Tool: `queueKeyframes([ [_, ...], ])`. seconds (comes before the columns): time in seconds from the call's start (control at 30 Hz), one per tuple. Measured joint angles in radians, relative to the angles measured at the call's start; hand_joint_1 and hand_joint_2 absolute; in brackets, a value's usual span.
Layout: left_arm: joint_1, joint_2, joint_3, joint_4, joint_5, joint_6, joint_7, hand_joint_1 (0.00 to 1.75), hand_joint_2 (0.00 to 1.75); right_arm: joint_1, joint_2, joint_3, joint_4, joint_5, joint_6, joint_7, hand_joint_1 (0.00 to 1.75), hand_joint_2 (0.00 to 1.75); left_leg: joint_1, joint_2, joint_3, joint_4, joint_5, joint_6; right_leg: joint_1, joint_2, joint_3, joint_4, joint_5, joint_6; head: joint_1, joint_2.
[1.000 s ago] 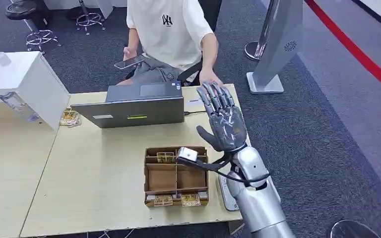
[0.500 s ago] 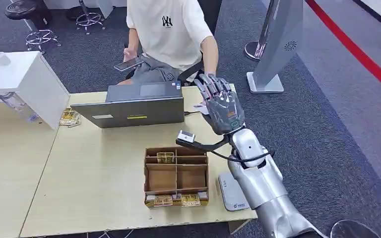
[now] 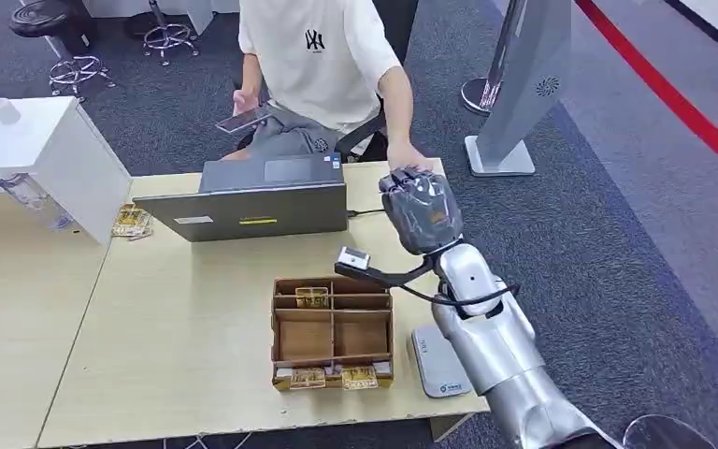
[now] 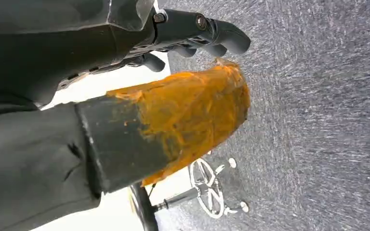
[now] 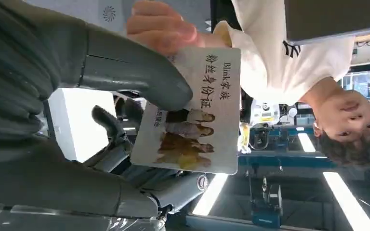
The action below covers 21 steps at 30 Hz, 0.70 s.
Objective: Pass the card to the sensor for recognition and then transmit it.
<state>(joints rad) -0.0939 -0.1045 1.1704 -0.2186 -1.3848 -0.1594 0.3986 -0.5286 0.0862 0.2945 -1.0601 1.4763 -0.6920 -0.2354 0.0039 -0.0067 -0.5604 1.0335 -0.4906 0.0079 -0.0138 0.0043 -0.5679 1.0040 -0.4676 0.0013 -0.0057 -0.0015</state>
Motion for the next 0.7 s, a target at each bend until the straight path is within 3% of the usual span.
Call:
queueKeyframes([
  [0.23, 0.0, 0.0, 0.0, 0.0, 0.003, 0.006, -0.013, 0.0, 0.0, 0.011, -0.002, 0.002, -0.008, -0.044, 0.0, -0.031, 1.75, 1.75, 0.0, 0.0, 0.0, 0.0, 0.0, 0.0, 0.0, 0.0, 0.0, 0.0, 0.0, 0.0, 0.0, 0.0],
  [0.33, 0.0, 0.0, 0.0, 0.0, 0.009, 0.014, -0.019, 0.0, 0.0, 0.025, 0.005, -0.008, -0.012, -0.118, 0.0, -0.093, 1.75, 1.75, 0.0, 0.0, 0.0, 0.0, 0.0, 0.0, 0.0, 0.0, 0.0, 0.0, 0.0, 0.0, 0.0, 0.0],
  [0.4, 0.0, 0.0, 0.0, 0.0, 0.018, 0.016, -0.023, 0.0, 0.0, 0.04, 0.021, -0.021, -0.007, -0.279, 0.0, -0.165, 1.75, 1.75, 0.0, 0.0, 0.0, 0.0, 0.0, 0.0, 0.0, 0.0, 0.0, 0.0, 0.0, 0.0, 0.0, 0.0],
  [0.47, 0.0, -0.001, 0.0, 0.0, 0.024, 0.02, -0.025, 0.0, 0.0, 0.064, 0.033, -0.016, -0.008, -0.501, 0.027, -0.192, 1.75, 1.75, 0.0, 0.0, 0.0, 0.0, 0.0, 0.0, 0.0, 0.0, 0.0, 0.0, 0.0, 0.0, 0.0, 0.0],
  [0.63, 0.001, -0.006, 0.0, 0.0, 0.053, 0.035, -0.031, 0.0, 0.0, 0.158, 0.035, 0.012, -0.12, -0.973, 0.28, -0.195, 1.75, 1.75, 0.0, -0.001, -0.001, 0.0, 0.0, 0.0, 0.0, 0.0, -0.001, 0.0, 0.0, 0.0, 0.0, 0.0],
  [0.7, 0.001, -0.007, 0.0, 0.0, 0.057, 0.037, -0.031, 0.0, 0.0, 0.19, 0.035, 0.013, -0.165, -1.068, 0.344, -0.194, 1.75, 1.75, 0.0, -0.001, -0.001, 0.0, 0.0, 0.0, 0.0, 0.0, -0.001, 0.0, 0.0, 0.0, 0.0, 0.0],
])
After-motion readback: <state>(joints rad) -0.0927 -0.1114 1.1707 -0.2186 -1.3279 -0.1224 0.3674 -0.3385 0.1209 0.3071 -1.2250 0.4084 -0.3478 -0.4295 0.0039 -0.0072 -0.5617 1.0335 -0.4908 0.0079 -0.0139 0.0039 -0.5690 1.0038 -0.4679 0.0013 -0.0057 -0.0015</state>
